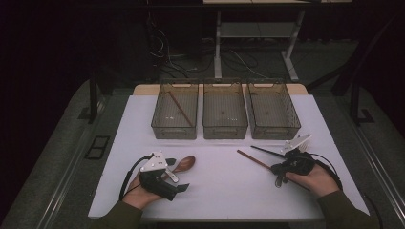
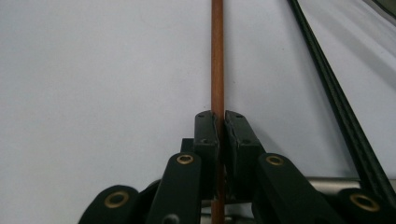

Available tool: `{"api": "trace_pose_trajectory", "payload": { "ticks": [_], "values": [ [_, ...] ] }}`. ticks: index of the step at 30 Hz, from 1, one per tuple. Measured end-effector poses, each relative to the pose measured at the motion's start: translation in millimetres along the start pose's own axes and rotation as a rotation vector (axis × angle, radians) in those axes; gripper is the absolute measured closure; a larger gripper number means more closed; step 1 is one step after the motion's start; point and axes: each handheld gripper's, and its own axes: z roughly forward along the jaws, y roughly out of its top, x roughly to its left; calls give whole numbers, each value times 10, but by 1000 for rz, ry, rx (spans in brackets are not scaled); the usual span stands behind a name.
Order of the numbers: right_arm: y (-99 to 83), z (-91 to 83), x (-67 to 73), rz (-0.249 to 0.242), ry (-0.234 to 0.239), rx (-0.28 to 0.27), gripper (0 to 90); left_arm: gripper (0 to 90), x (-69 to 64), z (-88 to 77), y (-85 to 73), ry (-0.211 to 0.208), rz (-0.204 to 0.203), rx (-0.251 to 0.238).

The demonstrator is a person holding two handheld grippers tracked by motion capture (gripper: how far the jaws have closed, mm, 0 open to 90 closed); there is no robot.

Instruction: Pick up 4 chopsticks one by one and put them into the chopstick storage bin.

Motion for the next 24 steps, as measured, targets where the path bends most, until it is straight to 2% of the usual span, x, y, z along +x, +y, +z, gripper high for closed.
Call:
{"api": "trace_pose_trajectory", "payload": {
  "ticks": [11, 15, 24],
  "values": [
    [4, 2, -10, -6, -4, -10, 835, 0, -1, -1, 0, 0, -1, -1],
    [17, -11, -54, 11, 32, -8, 836, 0, -1, -1, 1, 0, 0, -1],
    [44, -76, -58, 19, 47, -45, 837, 0, -1, 0, 0, 0, -1, -1]
  ]
}}
